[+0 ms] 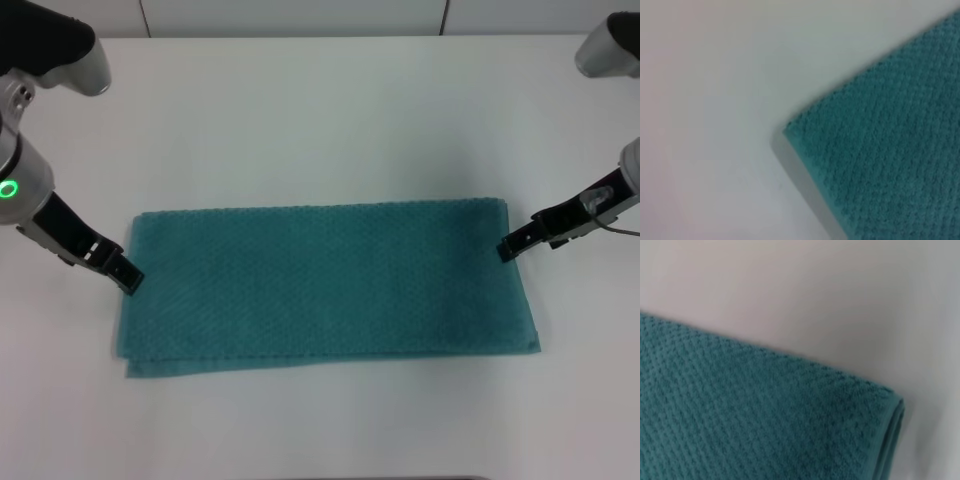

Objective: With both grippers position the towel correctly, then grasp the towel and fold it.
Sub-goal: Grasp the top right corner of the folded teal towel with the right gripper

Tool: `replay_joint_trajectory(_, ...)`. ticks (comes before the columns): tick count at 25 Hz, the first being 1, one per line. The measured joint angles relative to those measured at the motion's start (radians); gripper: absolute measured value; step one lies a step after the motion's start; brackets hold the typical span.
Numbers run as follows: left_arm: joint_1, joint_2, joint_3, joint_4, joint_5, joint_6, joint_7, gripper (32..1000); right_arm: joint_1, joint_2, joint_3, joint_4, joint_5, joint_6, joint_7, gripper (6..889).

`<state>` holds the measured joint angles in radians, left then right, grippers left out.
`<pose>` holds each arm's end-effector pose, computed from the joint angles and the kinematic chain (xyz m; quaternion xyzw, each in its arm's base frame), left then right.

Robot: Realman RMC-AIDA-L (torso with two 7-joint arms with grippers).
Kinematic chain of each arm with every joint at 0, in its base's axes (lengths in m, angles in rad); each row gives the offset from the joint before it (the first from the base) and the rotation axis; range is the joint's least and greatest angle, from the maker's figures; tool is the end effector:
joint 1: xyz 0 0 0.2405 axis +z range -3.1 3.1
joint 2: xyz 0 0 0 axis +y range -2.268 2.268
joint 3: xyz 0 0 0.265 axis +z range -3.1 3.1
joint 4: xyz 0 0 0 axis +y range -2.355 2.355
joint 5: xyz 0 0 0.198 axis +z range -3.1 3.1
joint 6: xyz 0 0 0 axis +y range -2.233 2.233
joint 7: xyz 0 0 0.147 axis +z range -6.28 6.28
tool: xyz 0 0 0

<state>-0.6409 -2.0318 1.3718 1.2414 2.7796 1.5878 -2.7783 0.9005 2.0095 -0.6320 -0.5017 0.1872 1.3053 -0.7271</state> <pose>-0.2322 0.3579 0.0158 -0.8308 -0.4346 0.2562 0.2349 0.2847 0.3854 -0.0089 -0.8129 0.5389 -0.1533 0.1590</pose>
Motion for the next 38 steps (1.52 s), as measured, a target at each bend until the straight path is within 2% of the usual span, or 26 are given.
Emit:
replay_joint_trajectory(6,0.001,0.0023,-0.002,0.000,0.001,0.001,0.000,877,0.000,0.002,0.000,0.009,0.000,-0.016,0.000,839)
replay_joint_trajectory(11,-0.003,-0.0032,-0.002,0.000,0.001,-0.002,0.003,877,0.000,0.005,-0.001,0.037,0.000,-0.040,0.000,837)
replay_joint_trajectory(24,-0.005,-0.0068,0.000,-0.008,-0.005,-0.011,0.005,877,0.000,0.007,-0.002,0.091,0.000,-0.101,-0.007,832)
replay_joint_trajectory(34,-0.005,-0.0069,0.002,-0.010,-0.008,-0.014,0.005,877,0.002,0.015,-0.001,0.117,0.004,-0.142,-0.022,828)
replay_joint_trajectory(38,-0.005,-0.0069,0.002,-0.013,-0.008,-0.017,0.005,877,0.005,0.025,-0.001,0.123,0.004,-0.157,-0.028,826)
